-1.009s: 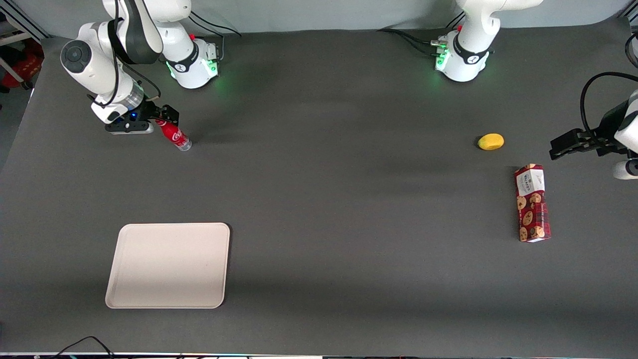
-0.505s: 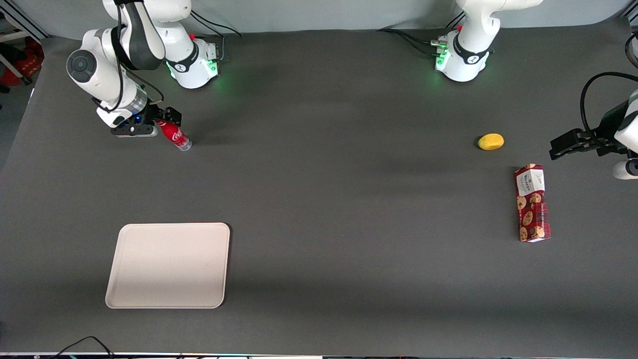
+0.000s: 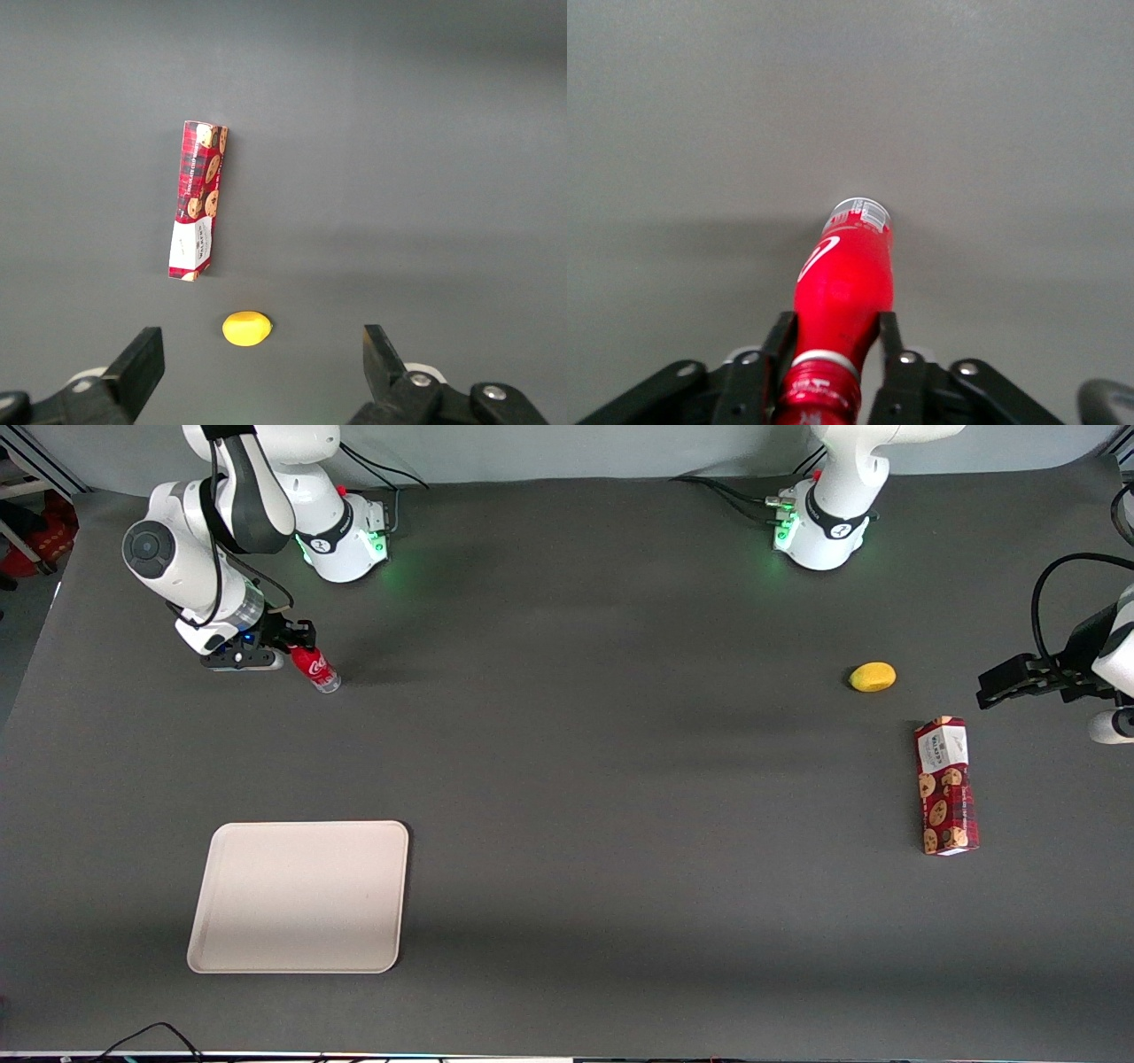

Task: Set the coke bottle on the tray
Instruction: 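Close the right gripper on the bottle's neck and lift it, then carry the held bottle with the right gripper over the white tray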

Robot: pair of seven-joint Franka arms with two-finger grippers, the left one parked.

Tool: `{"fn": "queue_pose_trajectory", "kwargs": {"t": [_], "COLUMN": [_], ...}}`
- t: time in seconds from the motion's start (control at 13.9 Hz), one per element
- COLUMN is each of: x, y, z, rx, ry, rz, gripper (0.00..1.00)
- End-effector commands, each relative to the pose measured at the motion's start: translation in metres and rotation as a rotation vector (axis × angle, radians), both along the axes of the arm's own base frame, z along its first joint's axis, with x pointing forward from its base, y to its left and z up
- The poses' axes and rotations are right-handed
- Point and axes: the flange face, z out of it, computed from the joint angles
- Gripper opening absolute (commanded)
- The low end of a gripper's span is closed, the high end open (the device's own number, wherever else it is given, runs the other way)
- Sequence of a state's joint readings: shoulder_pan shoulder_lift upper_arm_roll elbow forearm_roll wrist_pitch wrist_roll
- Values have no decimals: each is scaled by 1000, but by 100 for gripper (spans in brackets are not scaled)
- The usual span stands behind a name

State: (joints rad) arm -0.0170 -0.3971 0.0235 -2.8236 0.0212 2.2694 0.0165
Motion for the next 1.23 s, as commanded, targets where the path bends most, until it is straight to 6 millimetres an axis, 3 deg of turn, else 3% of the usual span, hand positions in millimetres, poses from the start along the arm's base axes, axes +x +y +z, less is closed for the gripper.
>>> {"fn": "queue_pose_trajectory", "kwargs": {"t": [0.0, 0.36, 0.65, 0.86, 1.15], "x": [-11, 5, 38, 83, 164], "y": [-2, -1, 1, -6, -30], "z": [-8, 14, 62, 115, 192], "rx": [-4, -1, 0, -52, -37], "ry": [-4, 18, -2, -20, -29], "rz": [3, 9, 22, 68, 149], "gripper": [3, 0, 0, 0, 0]}}
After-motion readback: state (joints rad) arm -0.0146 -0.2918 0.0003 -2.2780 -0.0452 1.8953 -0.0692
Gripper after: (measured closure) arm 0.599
